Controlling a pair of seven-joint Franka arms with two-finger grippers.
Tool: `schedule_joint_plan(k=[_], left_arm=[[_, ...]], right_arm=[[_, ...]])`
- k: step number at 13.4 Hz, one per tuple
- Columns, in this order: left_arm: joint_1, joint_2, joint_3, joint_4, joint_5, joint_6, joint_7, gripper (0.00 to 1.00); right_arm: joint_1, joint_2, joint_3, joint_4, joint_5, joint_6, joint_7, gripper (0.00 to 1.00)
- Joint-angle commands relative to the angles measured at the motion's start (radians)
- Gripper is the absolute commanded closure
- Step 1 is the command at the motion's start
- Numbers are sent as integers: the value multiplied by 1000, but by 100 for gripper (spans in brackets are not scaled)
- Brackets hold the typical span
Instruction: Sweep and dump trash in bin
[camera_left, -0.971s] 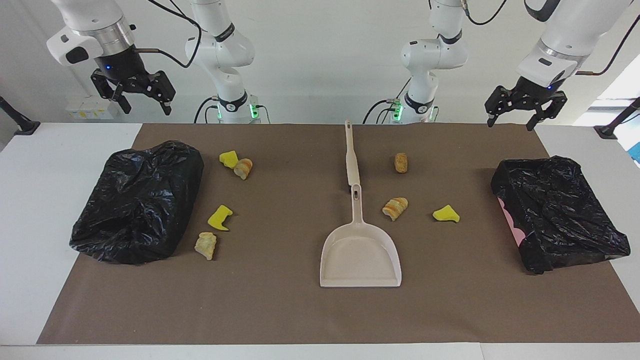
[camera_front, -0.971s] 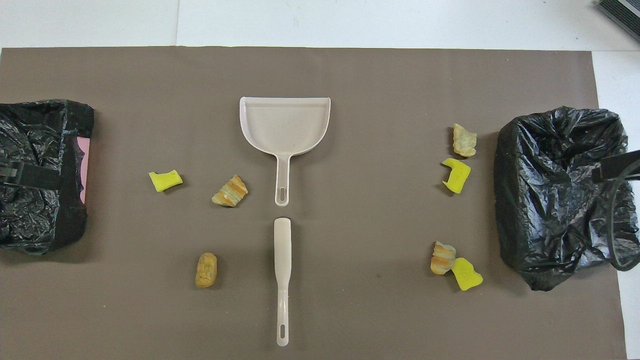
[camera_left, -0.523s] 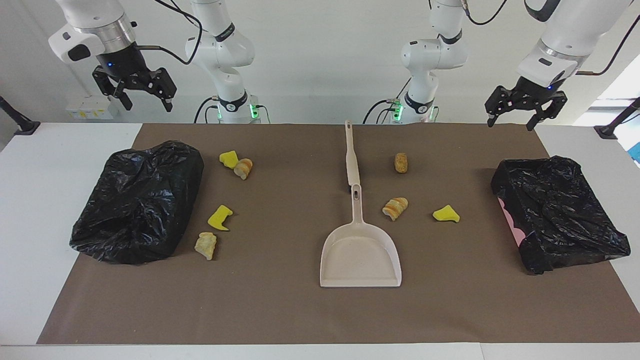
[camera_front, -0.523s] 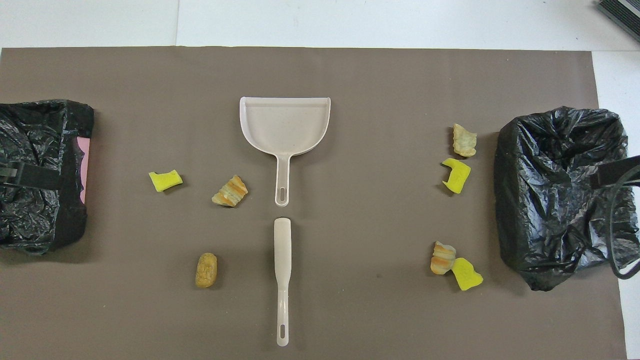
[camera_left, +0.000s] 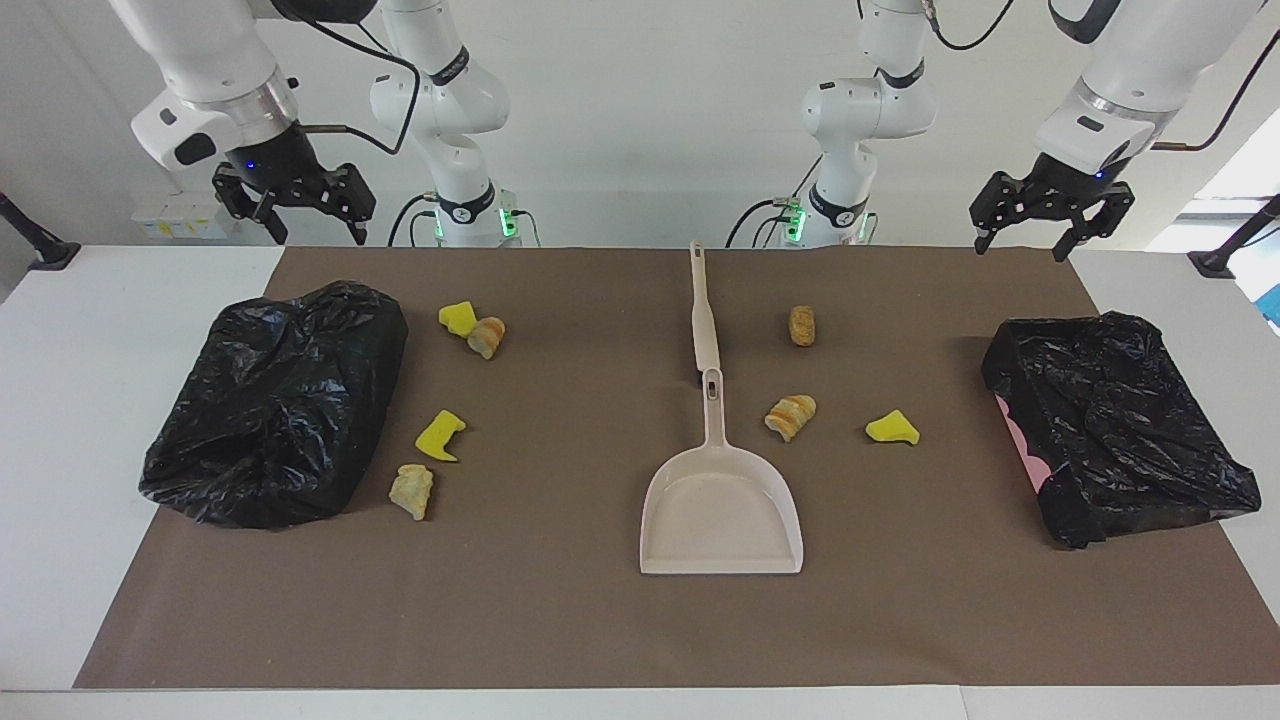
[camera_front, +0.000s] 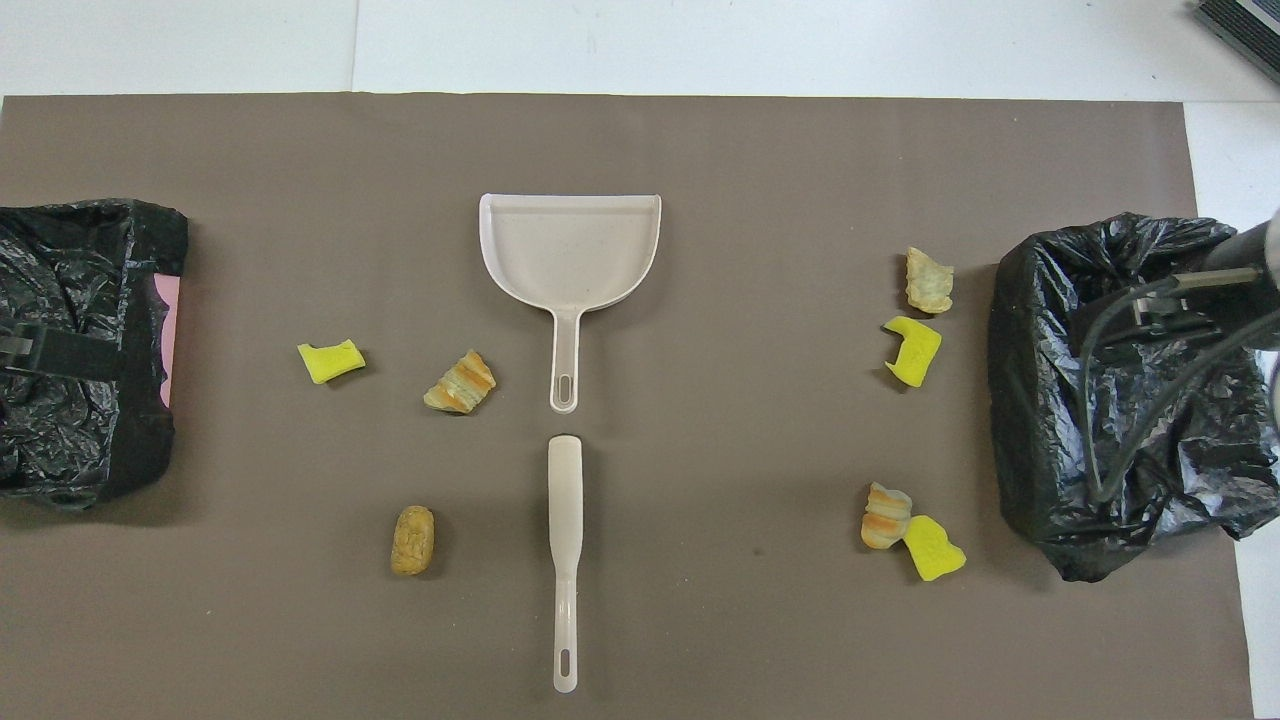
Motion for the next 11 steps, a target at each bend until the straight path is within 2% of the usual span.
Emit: schedule_joint_plan(k=[1, 4, 5, 9, 11], left_arm=[[6, -29, -6, -24, 5, -5, -9, 0], [-22, -30, -27, -23, 2, -31, -13, 0], [-37, -53, -32, -45, 1, -34, -15, 0], [-179, -165, -32, -219, -19, -11, -119, 0], [-258, -232, -33, -350, -76, 47, -211, 0]], right_arm=[[52, 80, 6, 25, -7, 51, -4, 0], [123, 151, 6, 34, -7, 131, 68, 0], [140, 175, 8, 35, -2, 155, 88, 0], [227, 257, 32, 34, 27, 295, 272, 0], [273, 303, 40, 35, 74, 353, 354, 0]])
